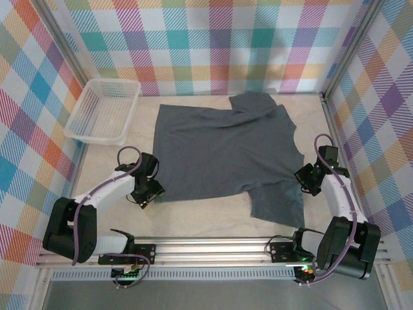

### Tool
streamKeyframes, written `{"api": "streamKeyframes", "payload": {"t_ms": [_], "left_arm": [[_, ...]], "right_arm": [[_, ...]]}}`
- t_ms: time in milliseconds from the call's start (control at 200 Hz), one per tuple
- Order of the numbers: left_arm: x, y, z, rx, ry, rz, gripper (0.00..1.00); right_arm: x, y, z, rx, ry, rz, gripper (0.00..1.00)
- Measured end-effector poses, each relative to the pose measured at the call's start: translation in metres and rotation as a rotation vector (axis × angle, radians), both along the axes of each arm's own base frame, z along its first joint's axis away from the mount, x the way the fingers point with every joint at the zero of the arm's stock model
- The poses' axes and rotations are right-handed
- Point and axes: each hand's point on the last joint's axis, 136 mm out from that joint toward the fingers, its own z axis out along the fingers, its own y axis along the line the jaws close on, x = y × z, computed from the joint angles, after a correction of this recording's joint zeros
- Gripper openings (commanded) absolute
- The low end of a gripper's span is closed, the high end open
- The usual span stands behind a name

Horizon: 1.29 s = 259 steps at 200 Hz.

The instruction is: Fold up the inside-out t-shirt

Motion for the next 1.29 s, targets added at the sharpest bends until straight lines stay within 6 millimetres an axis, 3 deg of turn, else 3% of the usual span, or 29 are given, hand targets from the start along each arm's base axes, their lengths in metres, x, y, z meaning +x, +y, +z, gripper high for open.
{"api": "streamKeyframes", "payload": {"t_ms": [310,695,855,1005,1295], "left_arm": [[-0.002,-0.009,-0.011,-0.055,0.018,0.029,0.4],[-0.005,0.0,-0.011,-0.01,0.028,0.05,0.0],[0.0,0.014,0.008,0.023,-0.048,0.063,0.0],[-0.003,0.021,0.023,0.024,-0.101,0.056,0.0],[-0.009,0.018,0.021,0.004,-0.089,0.019,0.0]], "right_arm": [[0.0,0.002,-0.002,0.001,0.01,0.007,0.0],[-0.002,0.0,-0.003,-0.012,0.017,0.005,0.0],[-0.022,-0.001,-0.006,-0.034,0.023,-0.032,0.0],[-0.045,-0.002,0.005,-0.056,-0.001,-0.077,0.0],[-0.065,0.004,-0.003,-0.026,0.032,-0.112,0.01]]}}
